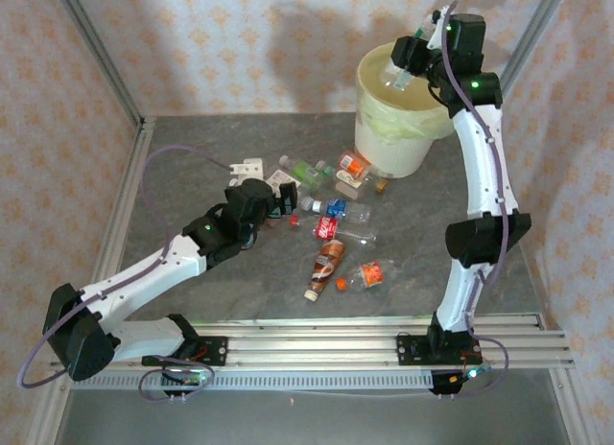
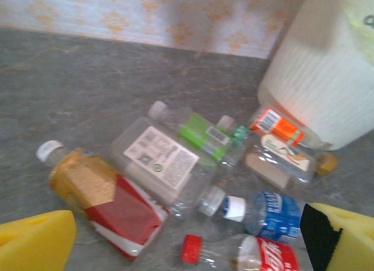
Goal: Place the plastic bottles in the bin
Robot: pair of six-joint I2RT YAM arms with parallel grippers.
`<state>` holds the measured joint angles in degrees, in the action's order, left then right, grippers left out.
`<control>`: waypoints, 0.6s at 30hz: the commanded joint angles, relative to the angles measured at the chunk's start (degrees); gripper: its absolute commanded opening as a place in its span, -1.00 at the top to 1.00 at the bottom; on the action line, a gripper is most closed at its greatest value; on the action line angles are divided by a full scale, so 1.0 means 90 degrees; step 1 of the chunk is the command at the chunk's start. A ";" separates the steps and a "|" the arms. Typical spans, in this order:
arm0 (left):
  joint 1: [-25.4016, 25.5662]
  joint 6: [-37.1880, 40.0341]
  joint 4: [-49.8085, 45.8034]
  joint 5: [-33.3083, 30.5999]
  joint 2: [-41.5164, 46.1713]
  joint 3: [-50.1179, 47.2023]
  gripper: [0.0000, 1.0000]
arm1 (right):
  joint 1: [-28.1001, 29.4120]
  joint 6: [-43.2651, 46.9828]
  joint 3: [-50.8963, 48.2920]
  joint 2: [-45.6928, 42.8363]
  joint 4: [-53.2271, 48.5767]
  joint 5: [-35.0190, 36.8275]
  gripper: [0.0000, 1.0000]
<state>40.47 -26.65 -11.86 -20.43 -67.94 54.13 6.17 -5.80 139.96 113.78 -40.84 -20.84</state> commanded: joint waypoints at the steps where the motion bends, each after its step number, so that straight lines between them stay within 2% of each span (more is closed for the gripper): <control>1: -0.0043 -0.0060 -0.0300 -0.0611 0.0427 -0.0174 -1.00 | -0.0026 0.0458 0.0753 0.0590 -0.0708 0.0486 0.37; 4: -0.0119 -0.0399 -0.0513 -0.0742 0.0557 -0.0247 -1.00 | -0.0032 0.0434 0.1386 0.1133 -0.1119 0.0443 0.37; 8: -0.0267 -0.1027 -0.1034 -0.0845 0.0468 -0.0137 -1.00 | -0.0039 0.0412 0.1320 0.1414 -0.1044 0.0412 0.36; 18: -0.0297 -0.0707 -0.0889 -0.0731 0.0166 -0.0103 -1.00 | -0.0029 0.0565 0.1353 0.1974 -0.1041 0.0795 0.31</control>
<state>38.09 -33.41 -19.64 -25.96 -65.56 52.64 6.04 -2.17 150.36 131.09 -49.65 -15.94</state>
